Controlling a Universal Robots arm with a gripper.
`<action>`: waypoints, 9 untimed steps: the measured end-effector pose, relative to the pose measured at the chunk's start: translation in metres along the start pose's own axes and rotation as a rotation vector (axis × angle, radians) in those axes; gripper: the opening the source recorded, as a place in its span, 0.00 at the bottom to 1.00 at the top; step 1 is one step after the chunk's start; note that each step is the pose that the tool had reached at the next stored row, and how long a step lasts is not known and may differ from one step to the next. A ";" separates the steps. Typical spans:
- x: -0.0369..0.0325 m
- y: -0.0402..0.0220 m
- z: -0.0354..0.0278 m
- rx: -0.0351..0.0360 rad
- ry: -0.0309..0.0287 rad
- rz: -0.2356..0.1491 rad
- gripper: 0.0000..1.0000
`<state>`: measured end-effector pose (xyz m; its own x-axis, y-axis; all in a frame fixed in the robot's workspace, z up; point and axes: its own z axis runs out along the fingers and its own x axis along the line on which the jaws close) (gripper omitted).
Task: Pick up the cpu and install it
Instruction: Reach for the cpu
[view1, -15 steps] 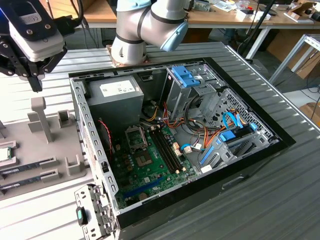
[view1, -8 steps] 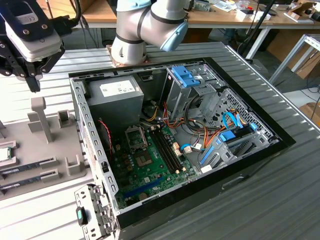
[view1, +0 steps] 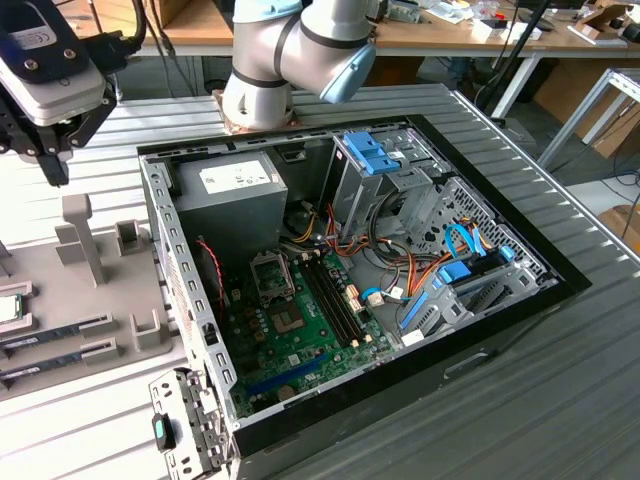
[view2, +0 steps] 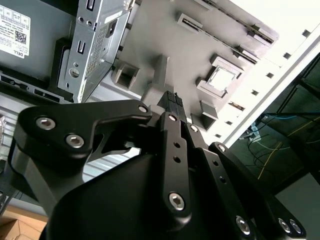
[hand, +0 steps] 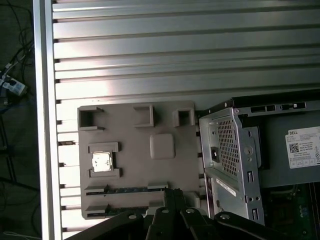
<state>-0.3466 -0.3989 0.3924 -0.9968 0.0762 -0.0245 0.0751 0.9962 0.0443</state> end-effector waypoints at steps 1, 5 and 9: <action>0.0002 0.0000 0.0000 0.0000 0.0000 0.000 0.11; 0.0033 -0.0002 0.0000 0.0000 0.0000 0.000 0.11; 0.0059 -0.0005 -0.0001 0.0000 -0.0001 0.000 0.11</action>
<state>-0.3526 -0.3990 0.3923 -0.9968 0.0762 -0.0245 0.0751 0.9962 0.0443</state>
